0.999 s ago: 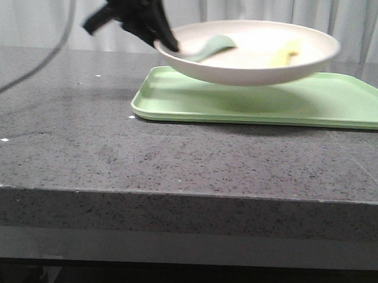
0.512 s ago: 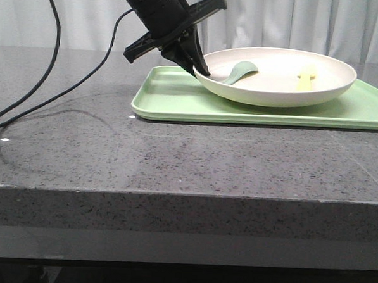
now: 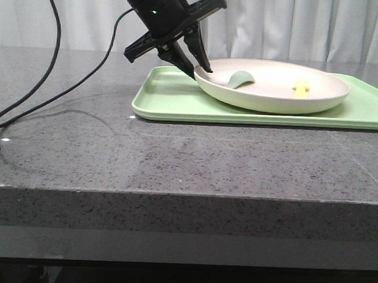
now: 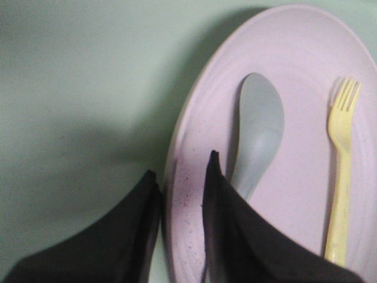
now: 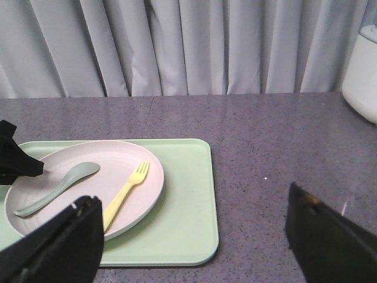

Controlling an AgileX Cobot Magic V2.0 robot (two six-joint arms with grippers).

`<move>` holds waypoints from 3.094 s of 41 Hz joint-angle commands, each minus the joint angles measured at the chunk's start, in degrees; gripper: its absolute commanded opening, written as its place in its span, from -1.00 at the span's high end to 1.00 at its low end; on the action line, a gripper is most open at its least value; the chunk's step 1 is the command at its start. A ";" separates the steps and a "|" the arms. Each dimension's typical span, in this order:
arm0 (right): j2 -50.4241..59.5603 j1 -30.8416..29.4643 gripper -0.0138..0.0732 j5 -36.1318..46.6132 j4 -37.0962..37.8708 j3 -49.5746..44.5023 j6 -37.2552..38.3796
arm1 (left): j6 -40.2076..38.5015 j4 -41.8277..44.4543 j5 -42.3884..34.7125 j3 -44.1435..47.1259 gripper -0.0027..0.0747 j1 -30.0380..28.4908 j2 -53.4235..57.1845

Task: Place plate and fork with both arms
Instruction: 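Lower the plate onto the tray and open the left gripper, then raise the left gripper away from the plate, then lower the right gripper onto the yellow fork on the plate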

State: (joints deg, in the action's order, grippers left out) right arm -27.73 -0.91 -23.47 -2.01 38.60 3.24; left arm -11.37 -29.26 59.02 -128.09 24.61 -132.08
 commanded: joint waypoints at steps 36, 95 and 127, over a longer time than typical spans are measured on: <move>-0.61 -0.36 -0.80 4.28 0.12 2.18 -0.51 | 8.68 3.73 13.84 -9.44 0.98 -2.72 13.67; -1.63 -0.10 -0.80 5.87 0.12 -0.23 -0.51 | 5.52 32.84 -51.01 98.99 0.98 -7.98 110.35; -51.64 8.53 -0.80 -12.43 -6.47 30.14 2.74 | 5.52 32.84 -50.95 101.20 0.98 -7.98 115.39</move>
State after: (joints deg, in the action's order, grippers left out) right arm -76.99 8.38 -36.87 -8.38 63.98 5.26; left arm -5.21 3.58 12.97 -25.29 16.69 -16.18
